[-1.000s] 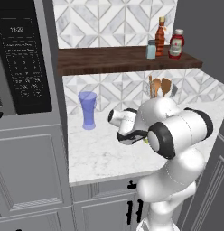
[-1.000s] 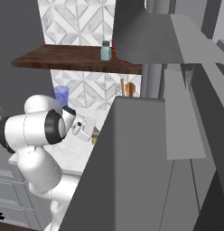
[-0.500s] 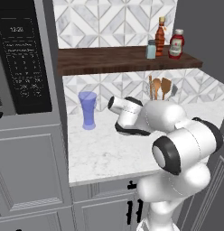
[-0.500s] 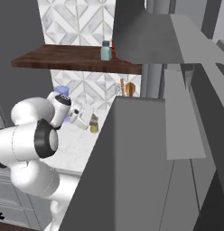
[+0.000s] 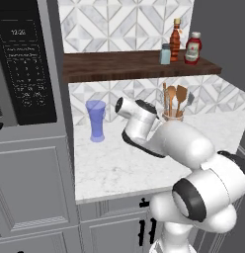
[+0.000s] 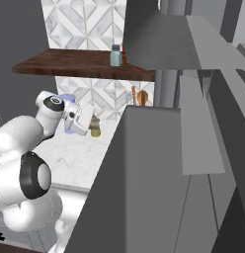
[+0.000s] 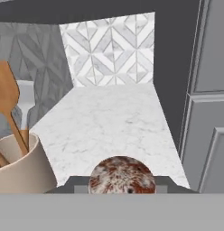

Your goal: Put the shaker and condiment bottle from the counter next to their counterparts in the cabinet.

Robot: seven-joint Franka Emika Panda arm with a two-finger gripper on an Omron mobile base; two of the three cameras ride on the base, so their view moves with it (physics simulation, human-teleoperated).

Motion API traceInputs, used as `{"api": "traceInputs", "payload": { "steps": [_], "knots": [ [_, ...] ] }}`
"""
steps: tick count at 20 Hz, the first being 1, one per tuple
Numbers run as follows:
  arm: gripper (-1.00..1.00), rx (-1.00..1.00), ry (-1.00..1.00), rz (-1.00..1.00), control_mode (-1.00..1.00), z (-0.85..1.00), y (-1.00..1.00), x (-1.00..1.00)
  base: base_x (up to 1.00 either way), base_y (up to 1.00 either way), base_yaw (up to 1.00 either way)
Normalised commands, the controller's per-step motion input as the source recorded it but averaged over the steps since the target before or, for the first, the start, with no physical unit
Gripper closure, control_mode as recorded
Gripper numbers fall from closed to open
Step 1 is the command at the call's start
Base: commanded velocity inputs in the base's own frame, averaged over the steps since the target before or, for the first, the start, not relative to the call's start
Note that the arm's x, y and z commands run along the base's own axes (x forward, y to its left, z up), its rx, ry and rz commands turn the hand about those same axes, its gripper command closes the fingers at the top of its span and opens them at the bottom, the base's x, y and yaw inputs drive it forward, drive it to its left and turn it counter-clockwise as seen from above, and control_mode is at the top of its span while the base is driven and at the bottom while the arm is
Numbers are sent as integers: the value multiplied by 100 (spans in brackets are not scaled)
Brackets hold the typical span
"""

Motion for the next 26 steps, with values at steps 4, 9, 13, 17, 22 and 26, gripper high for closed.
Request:
{"api": "traceInputs", "payload": {
  "steps": [4, 9, 13, 17, 22, 26],
  "knots": [
    [100, 0, -9, 6, -100, 51, 23, -44, 0, 0, 0],
    [100, 3, -8, 21, -100, 36, 20, -24, 0, 0, 0],
    [100, 5, -5, 32, -100, 24, 15, -9, 0, 0, 0],
    [100, 4, -2, 34, -100, 21, 11, -3, 0, 0, 0],
    [100, 0, -5, 31, -100, 19, 7, -7, 0, 0, 0],
    [100, -3, -6, 31, -100, 25, 1, -1, 0, 0, 0]
  ]
}}
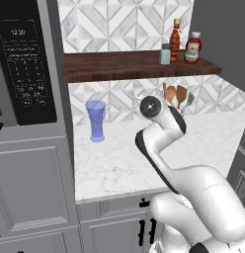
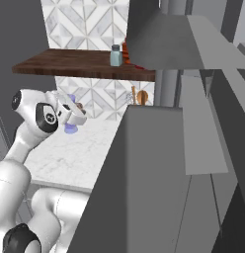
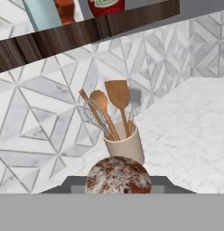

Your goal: Put the shaker and condiment bottle from the counter next to their counterparts in the cabinet.

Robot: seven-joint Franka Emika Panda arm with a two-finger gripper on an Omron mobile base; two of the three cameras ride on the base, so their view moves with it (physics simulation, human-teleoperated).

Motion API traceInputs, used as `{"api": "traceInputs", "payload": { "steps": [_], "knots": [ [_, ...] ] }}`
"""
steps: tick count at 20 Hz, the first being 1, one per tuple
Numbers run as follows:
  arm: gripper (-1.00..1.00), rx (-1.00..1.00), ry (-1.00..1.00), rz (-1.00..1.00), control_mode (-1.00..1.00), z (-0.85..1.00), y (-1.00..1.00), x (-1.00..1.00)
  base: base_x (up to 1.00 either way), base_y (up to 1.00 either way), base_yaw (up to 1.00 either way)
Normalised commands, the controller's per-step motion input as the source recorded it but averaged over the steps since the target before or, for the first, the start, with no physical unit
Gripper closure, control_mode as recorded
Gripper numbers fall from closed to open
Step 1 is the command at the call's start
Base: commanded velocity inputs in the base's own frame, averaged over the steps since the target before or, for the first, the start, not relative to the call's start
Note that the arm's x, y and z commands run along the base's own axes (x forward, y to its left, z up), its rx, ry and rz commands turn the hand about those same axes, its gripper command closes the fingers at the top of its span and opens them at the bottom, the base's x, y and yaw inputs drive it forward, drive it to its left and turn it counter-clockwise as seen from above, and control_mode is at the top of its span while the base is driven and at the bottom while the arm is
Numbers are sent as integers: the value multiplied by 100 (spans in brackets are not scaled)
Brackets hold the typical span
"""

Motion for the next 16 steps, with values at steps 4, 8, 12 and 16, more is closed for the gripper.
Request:
{"api": "traceInputs", "payload": {
  "steps": [4, 8, 12, 16],
  "knots": [
    [100, -4, -6, 18, -100, 21, 9, -4, 0, 0, 0],
    [100, 0, 0, 0, -100, 0, 0, 0, 0, 0, 0],
    [100, -13, 6, 0, -100, 39, 13, 0, 0, 0, 0],
    [100, -24, 6, 3, -100, 72, 22, 0, 0, 0, 0]
  ]
}}
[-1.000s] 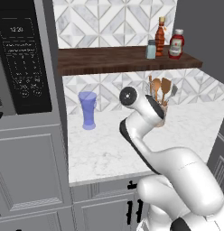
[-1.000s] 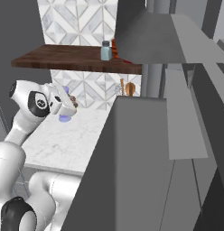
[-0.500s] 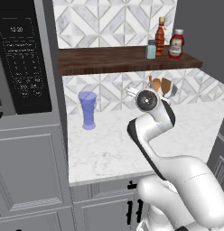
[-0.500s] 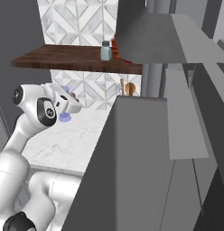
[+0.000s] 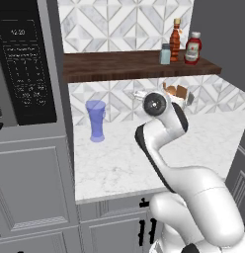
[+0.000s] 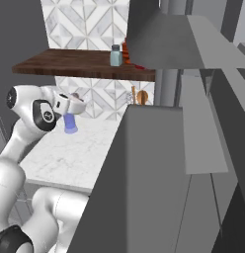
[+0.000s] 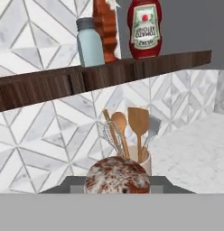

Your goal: Put the shaker and condiment bottle from the counter next to their counterparts in the cabinet.

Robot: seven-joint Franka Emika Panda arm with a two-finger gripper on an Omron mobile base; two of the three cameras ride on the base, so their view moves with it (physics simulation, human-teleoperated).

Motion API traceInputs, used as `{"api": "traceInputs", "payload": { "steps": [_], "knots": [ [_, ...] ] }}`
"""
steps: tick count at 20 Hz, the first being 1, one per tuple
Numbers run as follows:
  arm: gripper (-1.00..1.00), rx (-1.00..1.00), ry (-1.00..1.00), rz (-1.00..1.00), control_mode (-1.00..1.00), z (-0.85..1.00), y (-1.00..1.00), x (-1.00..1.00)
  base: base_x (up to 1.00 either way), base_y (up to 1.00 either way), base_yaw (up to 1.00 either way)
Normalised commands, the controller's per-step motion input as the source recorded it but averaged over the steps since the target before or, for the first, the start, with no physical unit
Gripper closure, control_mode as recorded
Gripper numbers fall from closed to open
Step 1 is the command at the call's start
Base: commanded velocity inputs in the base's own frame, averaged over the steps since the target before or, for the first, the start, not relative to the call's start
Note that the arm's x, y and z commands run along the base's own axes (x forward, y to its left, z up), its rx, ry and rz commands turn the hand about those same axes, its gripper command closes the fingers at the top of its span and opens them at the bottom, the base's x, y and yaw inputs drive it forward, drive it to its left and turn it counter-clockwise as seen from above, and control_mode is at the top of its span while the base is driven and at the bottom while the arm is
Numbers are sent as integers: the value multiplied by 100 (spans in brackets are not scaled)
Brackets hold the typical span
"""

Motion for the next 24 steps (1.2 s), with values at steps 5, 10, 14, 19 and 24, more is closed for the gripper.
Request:
{"api": "traceInputs", "payload": {
  "steps": [5, 10, 14, 19, 24],
  "knots": [
    [100, -26, 4, 6, -100, 69, 23, -5, 0, 0, 0],
    [100, -19, 3, 7, -100, 55, 35, -50, 0, 0, 0],
    [100, -10, 3, 9, -100, 62, 28, -23, 0, 0, 0],
    [100, 0, 10, 11, -100, 68, 2, 22, 0, 0, 0],
    [100, 0, 15, 6, -100, 41, 0, 35, 0, 0, 0]
  ]
}}
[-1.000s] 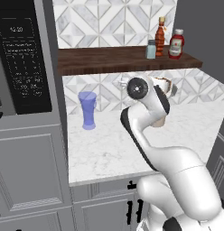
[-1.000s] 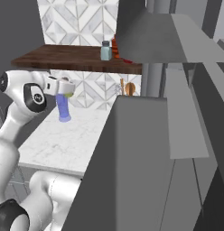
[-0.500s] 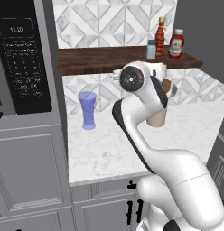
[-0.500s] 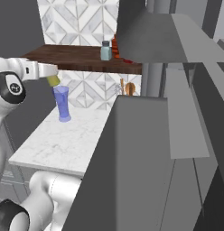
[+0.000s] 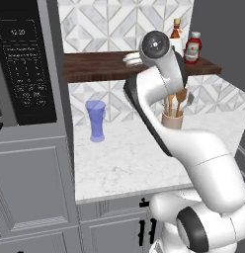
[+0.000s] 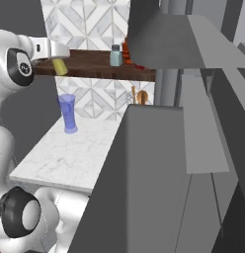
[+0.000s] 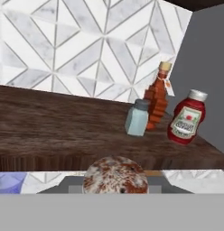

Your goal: Put the shaker and condiment bottle from the counter next to their counterparts in the cabinet.

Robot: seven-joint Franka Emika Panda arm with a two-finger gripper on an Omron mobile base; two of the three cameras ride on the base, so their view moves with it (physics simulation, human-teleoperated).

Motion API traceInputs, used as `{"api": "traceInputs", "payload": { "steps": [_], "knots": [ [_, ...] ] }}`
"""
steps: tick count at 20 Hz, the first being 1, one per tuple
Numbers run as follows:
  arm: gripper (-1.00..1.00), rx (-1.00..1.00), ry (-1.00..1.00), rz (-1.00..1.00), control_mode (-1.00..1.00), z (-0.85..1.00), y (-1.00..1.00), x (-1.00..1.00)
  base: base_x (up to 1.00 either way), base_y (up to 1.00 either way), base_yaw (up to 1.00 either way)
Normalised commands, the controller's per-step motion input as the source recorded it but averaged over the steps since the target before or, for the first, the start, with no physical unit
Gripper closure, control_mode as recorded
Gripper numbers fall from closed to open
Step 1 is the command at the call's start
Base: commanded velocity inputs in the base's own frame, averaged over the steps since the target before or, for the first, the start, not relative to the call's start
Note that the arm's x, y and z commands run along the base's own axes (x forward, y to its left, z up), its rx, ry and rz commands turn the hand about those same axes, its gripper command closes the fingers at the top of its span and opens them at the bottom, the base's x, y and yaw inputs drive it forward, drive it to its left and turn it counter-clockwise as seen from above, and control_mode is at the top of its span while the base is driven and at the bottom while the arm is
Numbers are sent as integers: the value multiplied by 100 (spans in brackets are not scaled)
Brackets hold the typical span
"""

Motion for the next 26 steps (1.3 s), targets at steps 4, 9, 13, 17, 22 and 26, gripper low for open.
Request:
{"api": "traceInputs", "payload": {
  "steps": [4, 9, 13, 17, 22, 26],
  "knots": [
    [100, -3, 2, 0, -100, 14, 0, 14, 0, 0, 0],
    [100, 0, -9, -4, -100, -2, 0, 0, 0, 0, 0],
    [100, 0, -28, -14, -100, -4, 0, 0, 0, 0, 0],
    [100, 0, -9, -4, -100, -4, 0, 8, 0, 0, 0],
    [100, 10, -9, -6, -100, -16, -4, 17, 0, 0, 0],
    [100, 22, -8, -16, -100, 0, -25, 17, 0, 0, 0]
  ]
}}
